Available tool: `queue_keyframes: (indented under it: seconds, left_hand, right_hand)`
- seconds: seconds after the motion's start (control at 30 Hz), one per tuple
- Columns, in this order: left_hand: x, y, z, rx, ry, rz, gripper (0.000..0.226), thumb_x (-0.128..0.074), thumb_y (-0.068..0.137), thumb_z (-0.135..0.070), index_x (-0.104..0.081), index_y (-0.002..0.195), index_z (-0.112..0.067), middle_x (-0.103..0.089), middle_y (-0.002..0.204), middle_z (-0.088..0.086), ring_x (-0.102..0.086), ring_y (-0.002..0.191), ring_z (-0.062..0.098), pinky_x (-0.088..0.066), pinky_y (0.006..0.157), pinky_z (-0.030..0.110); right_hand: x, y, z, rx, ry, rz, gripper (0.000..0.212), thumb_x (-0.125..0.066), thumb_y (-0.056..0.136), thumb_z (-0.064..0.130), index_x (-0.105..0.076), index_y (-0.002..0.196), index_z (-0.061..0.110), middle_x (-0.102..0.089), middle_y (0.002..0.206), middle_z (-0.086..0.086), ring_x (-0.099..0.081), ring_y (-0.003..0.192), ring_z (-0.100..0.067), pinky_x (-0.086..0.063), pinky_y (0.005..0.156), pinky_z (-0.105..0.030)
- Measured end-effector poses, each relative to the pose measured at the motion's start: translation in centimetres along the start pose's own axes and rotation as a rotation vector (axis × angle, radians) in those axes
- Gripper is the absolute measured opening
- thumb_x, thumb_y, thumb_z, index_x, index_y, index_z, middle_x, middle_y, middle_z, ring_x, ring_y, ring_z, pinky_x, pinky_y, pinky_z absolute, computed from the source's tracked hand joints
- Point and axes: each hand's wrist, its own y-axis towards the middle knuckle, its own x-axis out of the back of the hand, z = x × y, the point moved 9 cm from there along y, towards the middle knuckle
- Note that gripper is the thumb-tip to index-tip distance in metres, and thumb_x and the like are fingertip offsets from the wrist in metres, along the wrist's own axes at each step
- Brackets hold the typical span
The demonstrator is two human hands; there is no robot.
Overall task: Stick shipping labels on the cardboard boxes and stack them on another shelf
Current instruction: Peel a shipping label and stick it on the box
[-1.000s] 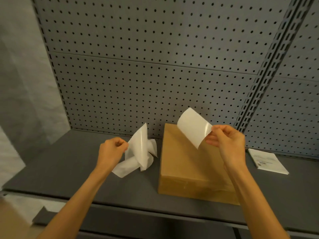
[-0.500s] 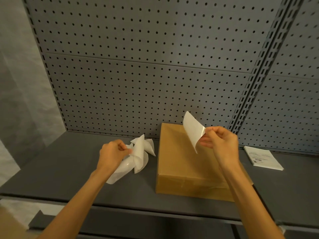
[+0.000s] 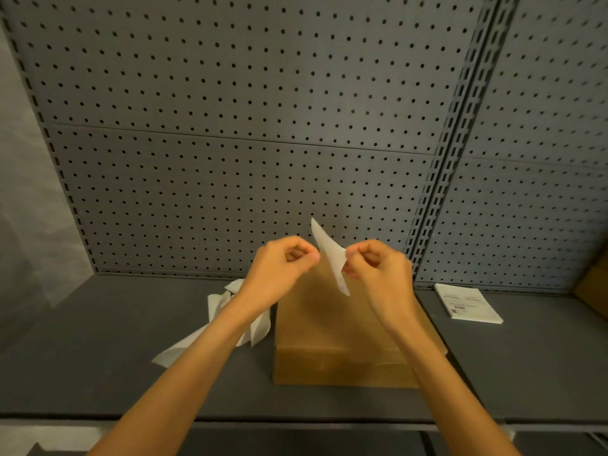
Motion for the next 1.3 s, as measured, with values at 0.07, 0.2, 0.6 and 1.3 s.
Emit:
queue_keyframes:
  seconds: [0.07, 0.2, 0.6, 1.3]
  left_hand:
    - [-1.0, 0.3, -0.1, 0.075, -0.175, 0.039, 0.019, -0.056, 0.093, -0.029, -0.069, 0.093, -0.014, -0.070, 0.083, -0.002, -0.064, 0.072, 0.005, -0.052, 0.070, 0.018]
    - [-2.5, 0.1, 0.6, 0.180, -0.287, 0.066, 0.033, -0.058, 0.089, -0.042, -0.068, 0.094, -0.010, -0.072, 0.084, 0.001, -0.068, 0.075, 0.008, -0.054, 0.069, 0.017]
    - [-3.0, 0.0, 1.2, 0.216, -0.309, -0.014, 0.015, -0.058, 0.091, -0.016, -0.065, 0.092, -0.003, -0.072, 0.093, 0.004, -0.070, 0.078, 0.016, -0.057, 0.071, 0.022]
    - [-2.8, -0.1, 1.0, 0.155, -0.333, -0.013, 0.014, -0.055, 0.093, -0.015, -0.065, 0.090, -0.005, -0.072, 0.090, -0.004, -0.069, 0.080, 0.007, -0.054, 0.064, 0.013]
  right_hand:
    - [-0.7, -0.7, 0.5, 0.063, -0.061, 0.053, 0.009, -0.062, 0.090, 0.017, -0.068, 0.084, 0.019, -0.070, 0.076, 0.008, -0.067, 0.074, -0.006, -0.057, 0.071, -0.028]
    - [-1.3, -1.8, 0.9, 0.157, -0.114, 0.110, 0.009, -0.064, 0.089, 0.021, -0.073, 0.088, 0.020, -0.068, 0.078, 0.017, -0.064, 0.078, 0.001, -0.054, 0.071, -0.019]
    - [-0.8, -2.6, 1.0, 0.196, -0.162, 0.147, 0.014, -0.066, 0.088, 0.019, -0.075, 0.098, 0.018, -0.064, 0.088, 0.022, -0.058, 0.084, 0.012, -0.045, 0.071, -0.005]
    - [3.2, 0.1, -5.5, -0.162, -0.141, 0.002, 0.020, -0.060, 0.091, 0.028, -0.062, 0.076, 0.015, -0.070, 0.080, -0.002, -0.066, 0.075, -0.019, -0.057, 0.075, -0.042]
